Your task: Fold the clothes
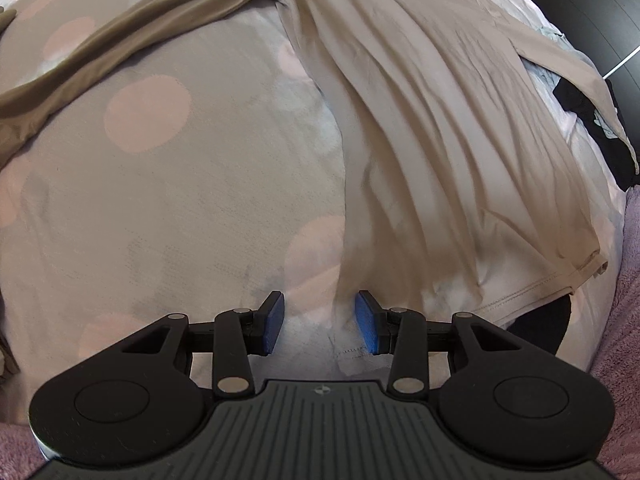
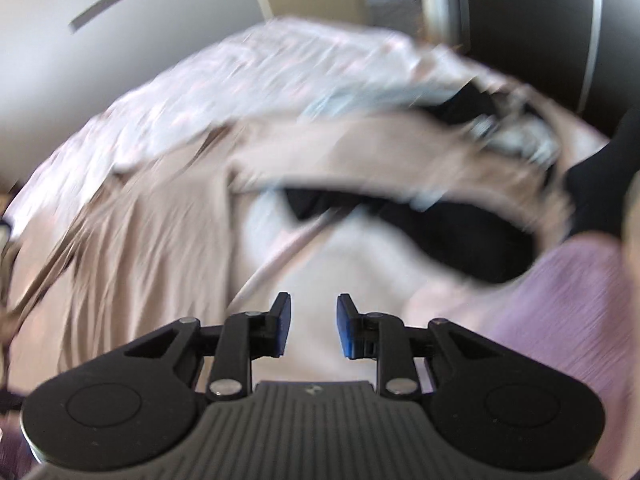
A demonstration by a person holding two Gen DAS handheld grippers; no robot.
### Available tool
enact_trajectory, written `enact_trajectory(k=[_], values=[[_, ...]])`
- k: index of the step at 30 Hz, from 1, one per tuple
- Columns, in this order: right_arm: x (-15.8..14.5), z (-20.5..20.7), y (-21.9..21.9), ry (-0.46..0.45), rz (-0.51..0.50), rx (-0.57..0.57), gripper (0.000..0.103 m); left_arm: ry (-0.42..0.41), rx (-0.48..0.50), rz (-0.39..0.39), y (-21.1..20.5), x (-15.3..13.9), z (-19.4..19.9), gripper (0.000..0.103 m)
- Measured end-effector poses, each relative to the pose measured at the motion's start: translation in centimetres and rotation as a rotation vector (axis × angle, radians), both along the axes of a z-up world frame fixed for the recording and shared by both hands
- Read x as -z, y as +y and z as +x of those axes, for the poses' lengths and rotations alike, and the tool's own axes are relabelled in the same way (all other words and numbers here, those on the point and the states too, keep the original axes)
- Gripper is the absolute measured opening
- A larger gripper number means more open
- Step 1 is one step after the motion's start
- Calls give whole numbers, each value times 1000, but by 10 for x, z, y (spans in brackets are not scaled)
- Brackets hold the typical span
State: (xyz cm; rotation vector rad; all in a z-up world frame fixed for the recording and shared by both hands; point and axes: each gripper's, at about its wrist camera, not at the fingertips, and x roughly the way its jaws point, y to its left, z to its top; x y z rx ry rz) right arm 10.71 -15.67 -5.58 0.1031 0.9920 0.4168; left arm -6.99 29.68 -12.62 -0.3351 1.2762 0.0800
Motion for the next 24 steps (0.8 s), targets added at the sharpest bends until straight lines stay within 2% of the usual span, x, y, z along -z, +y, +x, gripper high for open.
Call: enact_trajectory(k=[4, 8, 12, 16, 17, 18, 20, 24], values=[[37, -23, 25, 115, 24, -41, 28, -1, -10, 13, -7, 8, 0, 37], [71, -38, 39, 211, -4, -53, 28, -14, -18, 22, -13, 8, 0, 41], [80, -42, 42, 239, -11, -46, 29, -24, -24, 16, -18, 10, -2, 41], [85, -43, 48, 280, 0, -81, 26, -35, -24, 65, -29, 11, -3, 41], [86, -45, 51, 276, -7, -94, 22, -40, -20, 77, -32, 10, -3, 35], [86, -47, 55, 269, -14, -107, 8, -50, -25, 75, -32, 9, -4, 29], [84, -49, 55, 257, -10, -103, 5, -71, -37, 58, -31, 5, -8, 2], [59, -57, 47, 162, 29, -77, 5, -97, -81, 54, -21, -2, -19, 2]])
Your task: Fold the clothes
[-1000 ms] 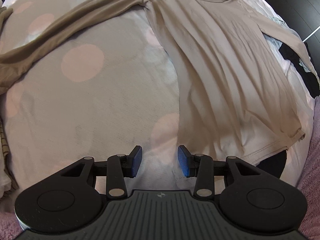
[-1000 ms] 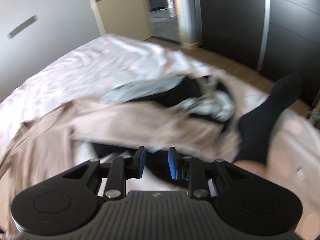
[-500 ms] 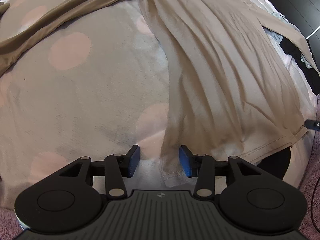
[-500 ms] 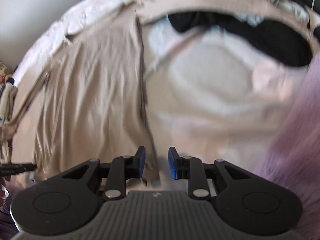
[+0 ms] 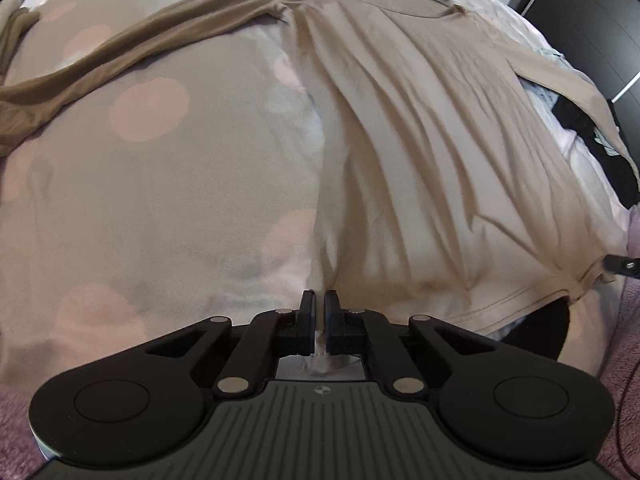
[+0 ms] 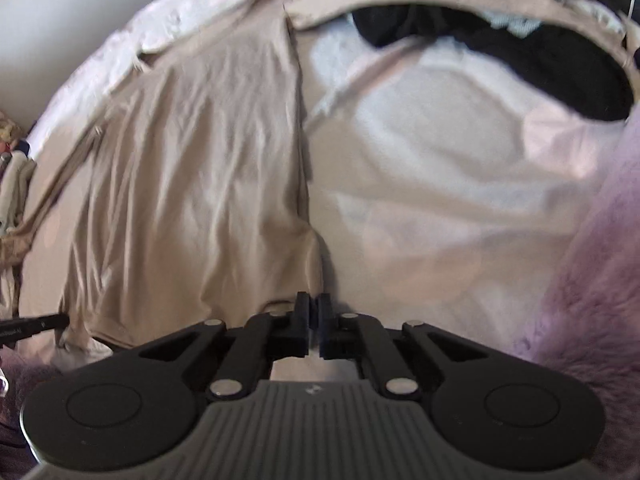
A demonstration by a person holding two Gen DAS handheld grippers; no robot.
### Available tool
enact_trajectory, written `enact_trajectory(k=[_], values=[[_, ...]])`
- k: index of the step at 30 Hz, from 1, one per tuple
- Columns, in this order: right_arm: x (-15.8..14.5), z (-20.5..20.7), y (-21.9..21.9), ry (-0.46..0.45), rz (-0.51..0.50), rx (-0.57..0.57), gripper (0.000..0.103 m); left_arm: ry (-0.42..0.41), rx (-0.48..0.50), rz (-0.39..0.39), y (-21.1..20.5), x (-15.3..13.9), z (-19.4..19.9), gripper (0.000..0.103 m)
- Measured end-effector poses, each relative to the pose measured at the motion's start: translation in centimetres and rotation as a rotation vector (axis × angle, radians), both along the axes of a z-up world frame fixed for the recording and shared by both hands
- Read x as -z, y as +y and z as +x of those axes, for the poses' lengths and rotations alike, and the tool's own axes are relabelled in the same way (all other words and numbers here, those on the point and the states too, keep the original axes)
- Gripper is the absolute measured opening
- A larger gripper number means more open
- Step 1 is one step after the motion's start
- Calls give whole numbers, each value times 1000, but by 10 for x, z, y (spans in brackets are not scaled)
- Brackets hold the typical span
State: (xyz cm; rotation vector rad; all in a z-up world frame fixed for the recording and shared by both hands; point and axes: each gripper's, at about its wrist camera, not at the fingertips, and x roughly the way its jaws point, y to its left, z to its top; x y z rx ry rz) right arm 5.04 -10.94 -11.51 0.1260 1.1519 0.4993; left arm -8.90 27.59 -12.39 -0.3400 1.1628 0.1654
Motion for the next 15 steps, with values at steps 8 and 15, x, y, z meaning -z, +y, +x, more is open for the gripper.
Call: enact_trajectory(k=[8, 15], values=[[-14, -24, 53, -73, 77, -160, 5, 6, -16, 5, 3, 4, -7, 2], [-13, -31, 57, -79, 96, -168, 29, 7, -15, 2, 5, 6, -10, 2]])
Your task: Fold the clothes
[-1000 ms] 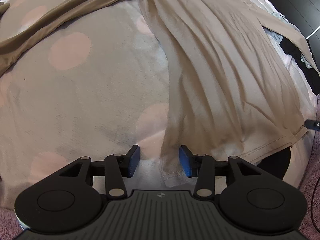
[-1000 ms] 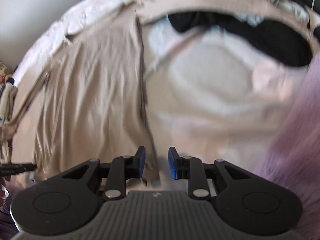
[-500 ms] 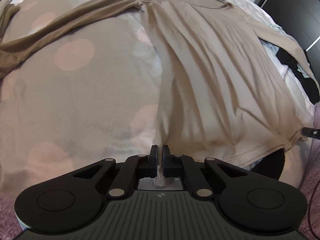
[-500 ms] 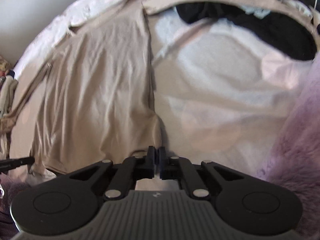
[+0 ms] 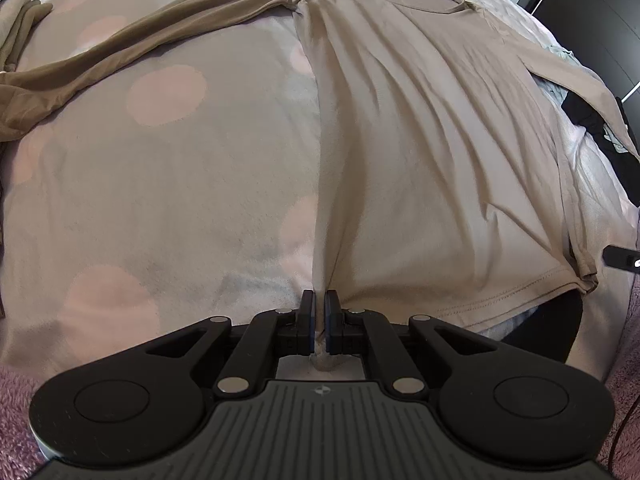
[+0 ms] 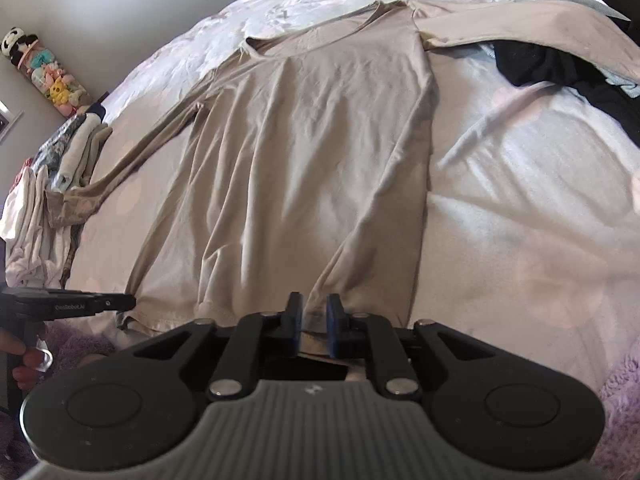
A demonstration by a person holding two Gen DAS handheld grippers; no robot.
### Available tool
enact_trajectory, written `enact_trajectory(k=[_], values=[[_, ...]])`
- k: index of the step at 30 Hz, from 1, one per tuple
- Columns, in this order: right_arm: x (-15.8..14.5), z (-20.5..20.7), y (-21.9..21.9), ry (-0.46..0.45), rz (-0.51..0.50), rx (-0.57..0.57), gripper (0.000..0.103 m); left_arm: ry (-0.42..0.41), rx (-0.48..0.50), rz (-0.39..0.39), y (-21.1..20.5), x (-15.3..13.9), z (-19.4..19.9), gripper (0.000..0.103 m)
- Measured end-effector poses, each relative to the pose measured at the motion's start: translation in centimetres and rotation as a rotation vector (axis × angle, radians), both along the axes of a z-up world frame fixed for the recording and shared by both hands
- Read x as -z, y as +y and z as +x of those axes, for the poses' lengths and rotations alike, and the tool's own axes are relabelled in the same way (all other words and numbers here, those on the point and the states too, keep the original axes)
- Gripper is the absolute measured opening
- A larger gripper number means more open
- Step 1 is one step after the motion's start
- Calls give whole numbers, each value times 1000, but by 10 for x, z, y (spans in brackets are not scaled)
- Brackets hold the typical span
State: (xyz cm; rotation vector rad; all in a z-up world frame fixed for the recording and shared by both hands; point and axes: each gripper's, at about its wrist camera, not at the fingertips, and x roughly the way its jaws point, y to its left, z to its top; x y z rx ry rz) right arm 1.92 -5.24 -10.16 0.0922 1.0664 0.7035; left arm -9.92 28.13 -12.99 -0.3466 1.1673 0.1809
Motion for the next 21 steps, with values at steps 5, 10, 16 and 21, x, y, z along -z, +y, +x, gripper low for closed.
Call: enact_trajectory(k=[5, 10, 16, 21], values=[[-13, 9, -20, 2, 63, 98, 33, -1, -11, -16, 4, 1, -1, 3], [-2, 5, 4, 10, 19, 35, 33, -8, -21, -37, 9, 0, -3, 3], [19, 0, 30, 10, -99, -27, 34, -35, -75, -110, 22, -7, -8, 17], [31, 1, 19, 52, -102, 0, 10, -14, -90, -119, 25, -2, -9, 20]])
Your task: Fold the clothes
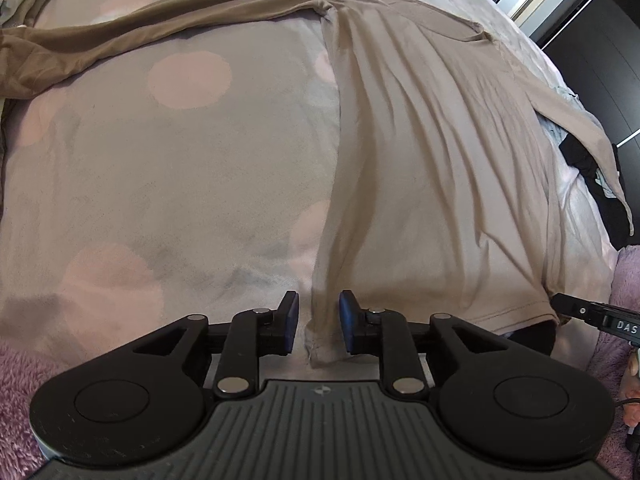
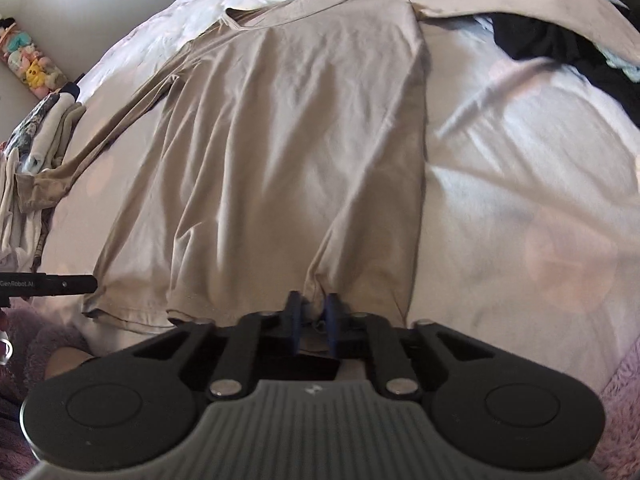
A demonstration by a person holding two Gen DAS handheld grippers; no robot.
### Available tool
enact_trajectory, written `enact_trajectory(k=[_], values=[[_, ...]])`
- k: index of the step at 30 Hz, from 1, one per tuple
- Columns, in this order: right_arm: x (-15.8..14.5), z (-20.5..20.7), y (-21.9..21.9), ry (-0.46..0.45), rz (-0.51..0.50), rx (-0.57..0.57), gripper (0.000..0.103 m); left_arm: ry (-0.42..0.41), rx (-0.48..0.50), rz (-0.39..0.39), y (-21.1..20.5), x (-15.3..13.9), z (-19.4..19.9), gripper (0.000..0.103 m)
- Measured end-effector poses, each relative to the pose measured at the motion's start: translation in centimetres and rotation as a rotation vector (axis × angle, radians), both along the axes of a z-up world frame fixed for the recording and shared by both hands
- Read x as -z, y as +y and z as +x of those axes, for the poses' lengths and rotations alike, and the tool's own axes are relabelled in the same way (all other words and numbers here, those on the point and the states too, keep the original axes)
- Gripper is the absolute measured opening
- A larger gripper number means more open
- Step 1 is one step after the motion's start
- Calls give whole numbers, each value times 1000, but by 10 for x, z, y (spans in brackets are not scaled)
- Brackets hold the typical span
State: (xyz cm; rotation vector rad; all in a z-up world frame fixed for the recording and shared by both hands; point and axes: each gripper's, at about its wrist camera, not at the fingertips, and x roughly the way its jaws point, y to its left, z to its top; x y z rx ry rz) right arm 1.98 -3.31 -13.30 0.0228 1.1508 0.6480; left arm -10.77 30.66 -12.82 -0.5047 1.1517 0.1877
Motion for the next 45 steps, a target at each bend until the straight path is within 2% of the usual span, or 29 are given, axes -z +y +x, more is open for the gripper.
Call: enact_trajectory(k=[4, 6, 10, 16, 22, 24, 27, 32, 37, 41, 43, 44, 45], values=[[-9, 0, -12, -14, 34, 36, 9, 10, 27, -6, -8, 7, 3, 20], [-17, -2, -19, -32, 46, 56, 9, -6, 37, 3, -10, 4, 2, 2], [-40, 0, -42, -78, 56, 122, 8, -64, 18, -6, -5, -14, -4, 2], [-84, 10, -96, -135, 105, 259, 6, -173, -8, -37, 6, -59, -13, 2], [-109, 7, -125, -151, 134, 304, 6, -209, -3, -62, 9, -91, -22, 1], [-109, 4, -128, -143, 116, 294, 6, -174, 9, -61, 8, -85, -23, 1], [-93, 4, -128, -105, 72, 289, 6, -117, 26, -61, 6, -75, -23, 1], [-55, 7, -123, -48, -28, 275, 6, 5, 38, -55, 0, -32, -14, 1], [-37, 7, -113, -59, -109, 233, 6, 95, 32, -56, -3, -5, -4, 2], [-32, 7, -107, -71, -142, 204, 10, 128, 18, -61, -3, 6, -3, 4], [-33, 5, -108, -81, -140, 202, 12, 116, 17, -73, -1, 4, -5, 9], [-36, 5, -108, -89, -131, 209, 15, 108, 16, -78, 0, 3, -6, 14], [-40, 5, -109, -97, -122, 218, 22, 90, 11, -85, 2, -2, -7, 16]])
